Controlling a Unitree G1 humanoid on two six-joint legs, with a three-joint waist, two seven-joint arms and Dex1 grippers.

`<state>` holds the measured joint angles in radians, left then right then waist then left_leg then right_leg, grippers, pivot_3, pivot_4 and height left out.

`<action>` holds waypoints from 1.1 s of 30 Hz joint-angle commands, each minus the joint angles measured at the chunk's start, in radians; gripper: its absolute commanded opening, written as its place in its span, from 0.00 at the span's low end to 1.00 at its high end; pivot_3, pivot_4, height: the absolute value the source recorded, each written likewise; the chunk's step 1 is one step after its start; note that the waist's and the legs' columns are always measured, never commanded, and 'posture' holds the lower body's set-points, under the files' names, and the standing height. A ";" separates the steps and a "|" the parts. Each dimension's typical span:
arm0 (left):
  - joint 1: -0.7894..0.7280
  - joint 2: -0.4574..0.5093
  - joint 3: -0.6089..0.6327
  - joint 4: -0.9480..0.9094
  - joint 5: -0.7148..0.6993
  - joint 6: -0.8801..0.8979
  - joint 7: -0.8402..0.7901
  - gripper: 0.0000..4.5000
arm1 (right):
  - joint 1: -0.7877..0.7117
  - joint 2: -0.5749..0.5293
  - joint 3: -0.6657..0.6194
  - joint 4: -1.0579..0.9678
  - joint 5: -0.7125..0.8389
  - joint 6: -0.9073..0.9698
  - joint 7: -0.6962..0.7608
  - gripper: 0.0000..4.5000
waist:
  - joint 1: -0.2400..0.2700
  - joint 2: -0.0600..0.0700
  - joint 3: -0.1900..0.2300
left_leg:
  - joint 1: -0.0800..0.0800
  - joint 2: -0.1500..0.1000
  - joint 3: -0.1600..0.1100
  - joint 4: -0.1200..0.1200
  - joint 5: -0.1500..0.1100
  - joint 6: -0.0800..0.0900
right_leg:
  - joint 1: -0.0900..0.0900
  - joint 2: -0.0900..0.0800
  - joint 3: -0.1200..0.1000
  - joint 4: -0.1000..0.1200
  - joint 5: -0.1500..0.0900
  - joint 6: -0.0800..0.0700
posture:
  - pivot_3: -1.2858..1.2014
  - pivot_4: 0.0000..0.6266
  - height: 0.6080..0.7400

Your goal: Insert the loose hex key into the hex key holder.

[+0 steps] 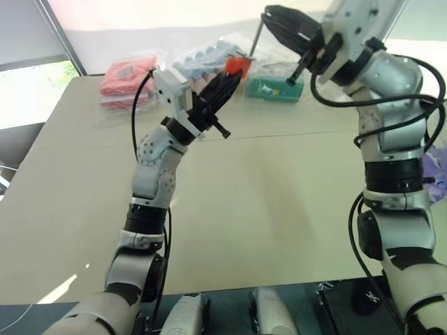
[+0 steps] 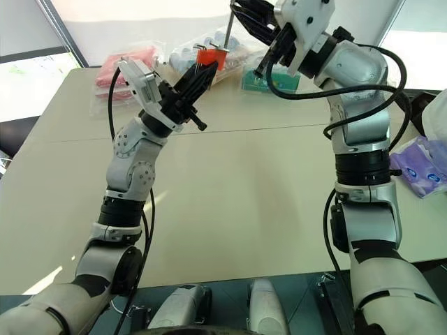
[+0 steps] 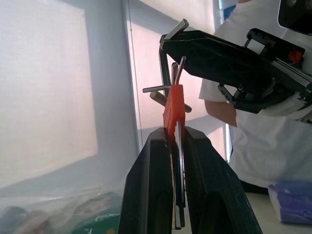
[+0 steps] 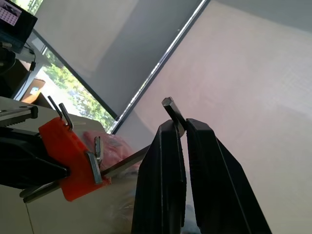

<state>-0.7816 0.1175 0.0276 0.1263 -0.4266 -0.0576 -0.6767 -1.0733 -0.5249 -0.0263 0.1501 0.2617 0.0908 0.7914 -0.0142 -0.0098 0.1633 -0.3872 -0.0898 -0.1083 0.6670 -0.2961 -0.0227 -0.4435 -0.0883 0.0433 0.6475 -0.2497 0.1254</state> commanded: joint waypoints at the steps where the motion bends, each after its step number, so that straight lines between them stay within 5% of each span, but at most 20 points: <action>1: -0.052 -0.007 0.032 -0.036 -0.020 -0.034 0.018 0.03 | -0.032 -0.004 0.002 -0.028 0.052 0.079 0.050 0.01 | 0.000 0.000 0.000 | 0.000 0.000 0.000 0.000 0.000 0.000 | 0.000 0.000 0.000 0.000 0.000 0.000 | 0.52 0.24 1.00; 16: -0.071 -0.008 0.044 -0.016 -0.015 -0.057 0.029 0.03 | -0.055 -0.014 -0.029 -0.053 0.089 0.202 0.065 0.01 | 0.001 0.000 0.000 | 0.000 0.000 0.000 0.000 0.000 0.000 | 0.000 0.000 0.000 0.000 0.000 0.000 | 0.52 0.24 1.00; 19: -0.074 -0.003 0.049 -0.008 -0.013 -0.063 0.030 0.03 | -0.056 -0.018 -0.030 -0.057 0.080 0.194 0.061 0.25 | -0.002 0.000 0.000 | 0.000 0.000 0.000 0.000 0.000 0.000 | 0.000 0.000 0.000 0.000 0.000 0.000 | 0.52 0.24 1.00; 26: -0.079 -0.003 0.058 0.009 -0.007 -0.079 0.033 0.03 | -0.075 -0.015 -0.043 -0.057 0.083 0.183 0.050 0.99 | 0.001 0.000 0.000 | -0.002 0.000 0.000 0.000 0.000 0.000 | -0.001 0.000 0.000 0.000 0.000 0.000 | 0.52 0.24 1.00; 33: -0.097 -0.007 0.067 0.018 -0.008 -0.093 0.048 0.03 | -0.067 -0.041 -0.052 -0.059 0.096 0.192 0.075 0.99 | 0.001 0.000 0.000 | -0.002 0.000 0.000 0.000 0.000 0.000 | -0.001 0.000 0.000 0.000 0.000 0.000 | 0.52 0.24 1.00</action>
<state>-0.8435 0.1097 0.0733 0.1582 -0.4267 -0.1257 -0.6367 -1.1082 -0.5480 -0.0492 0.1304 0.3397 0.2897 0.8609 -0.0134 -0.0100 0.1634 -0.3888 -0.0900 -0.1086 0.6672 -0.2961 -0.0226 -0.4446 -0.0885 0.0431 0.6472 -0.2496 0.1254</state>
